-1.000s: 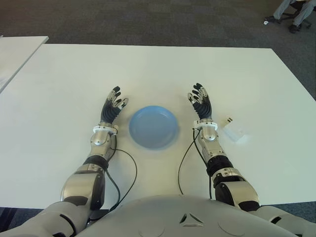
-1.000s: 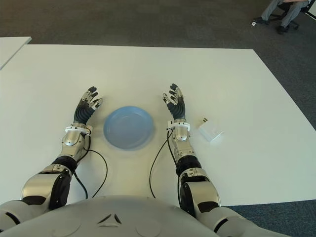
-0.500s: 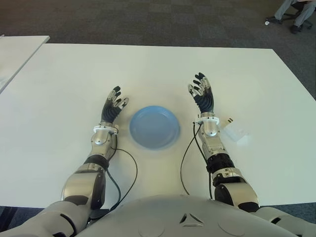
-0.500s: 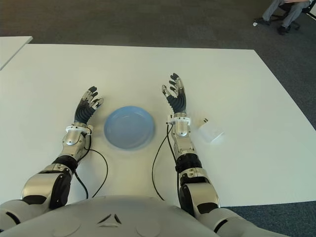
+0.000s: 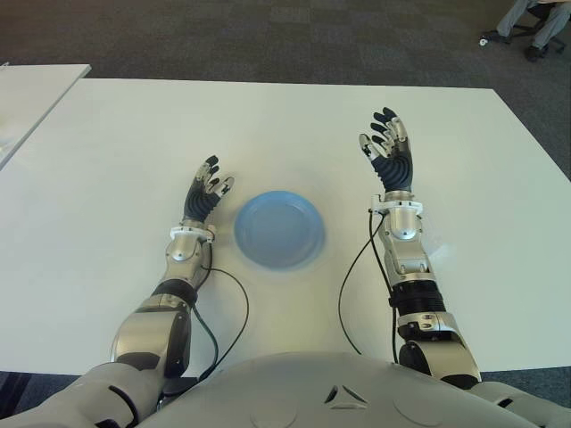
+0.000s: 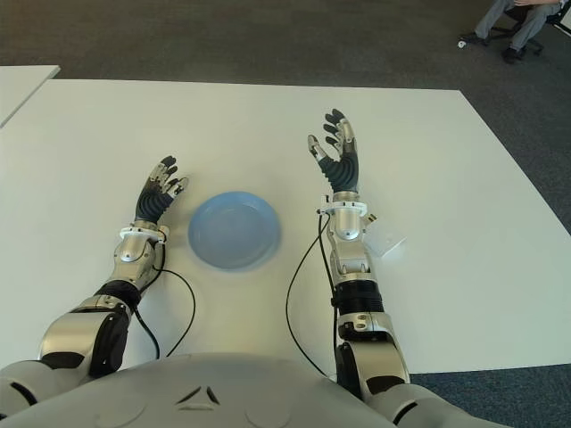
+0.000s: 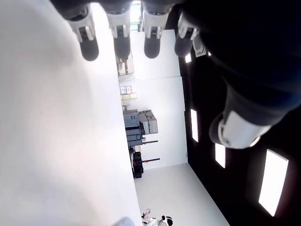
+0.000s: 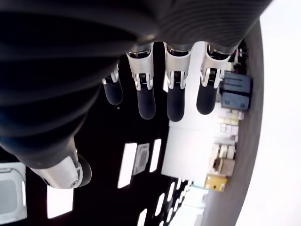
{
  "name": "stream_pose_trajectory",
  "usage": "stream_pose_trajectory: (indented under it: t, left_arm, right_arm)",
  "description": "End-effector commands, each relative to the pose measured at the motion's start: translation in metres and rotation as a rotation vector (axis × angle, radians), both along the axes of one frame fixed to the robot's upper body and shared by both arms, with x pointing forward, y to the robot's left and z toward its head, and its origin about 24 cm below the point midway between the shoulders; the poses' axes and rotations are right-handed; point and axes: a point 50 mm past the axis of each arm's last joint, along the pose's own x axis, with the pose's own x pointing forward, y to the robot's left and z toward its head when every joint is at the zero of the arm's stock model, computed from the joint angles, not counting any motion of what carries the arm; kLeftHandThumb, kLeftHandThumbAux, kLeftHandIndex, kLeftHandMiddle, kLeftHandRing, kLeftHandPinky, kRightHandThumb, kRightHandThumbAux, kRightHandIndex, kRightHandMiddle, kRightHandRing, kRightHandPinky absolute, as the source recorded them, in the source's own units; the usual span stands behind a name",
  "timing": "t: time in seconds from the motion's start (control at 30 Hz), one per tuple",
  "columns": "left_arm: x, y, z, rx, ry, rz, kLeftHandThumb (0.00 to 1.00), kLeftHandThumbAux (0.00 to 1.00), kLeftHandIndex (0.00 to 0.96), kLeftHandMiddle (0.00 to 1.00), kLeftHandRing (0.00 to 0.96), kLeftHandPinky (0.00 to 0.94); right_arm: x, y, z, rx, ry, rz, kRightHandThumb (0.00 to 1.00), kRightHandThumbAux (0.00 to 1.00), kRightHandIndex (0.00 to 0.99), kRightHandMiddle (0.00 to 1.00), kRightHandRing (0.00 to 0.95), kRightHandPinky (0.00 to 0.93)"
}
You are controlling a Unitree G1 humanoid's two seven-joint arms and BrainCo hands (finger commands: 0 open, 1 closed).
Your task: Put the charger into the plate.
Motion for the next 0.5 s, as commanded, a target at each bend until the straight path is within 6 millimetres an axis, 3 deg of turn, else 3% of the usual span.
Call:
stream_pose_trajectory:
  t: [0.03, 0.3, 0.5]
  left_arm:
    - [-0.035, -0.011, -0.041, -0.032, 0.236, 0.006, 0.143, 0.601, 0.000, 0.048, 0.063, 0.095]
    - [-0.034, -0.011, -0.041, -0.031, 0.245, 0.003, 0.143, 0.587, 0.000, 0.044, 0.058, 0.090]
    - [-0.033, -0.013, -0.041, -0.038, 0.248, -0.003, 0.138, 0.583, 0.000, 0.038, 0.052, 0.084]
  right_arm:
    - [-0.006, -0.016, 0.005, -0.121, 0.007, -0.032, 0.569, 0.624, 0.085, 0.194, 0.194, 0.243]
    - [-0.012, -0.036, 0.004, -0.310, 0.021, -0.115, 0.616, 0.571, 0.067, 0.192, 0.203, 0.248]
    - [-0.022, -0.057, -0.006, -0.463, 0.040, -0.191, 0.579, 0.523, 0.051, 0.183, 0.195, 0.228]
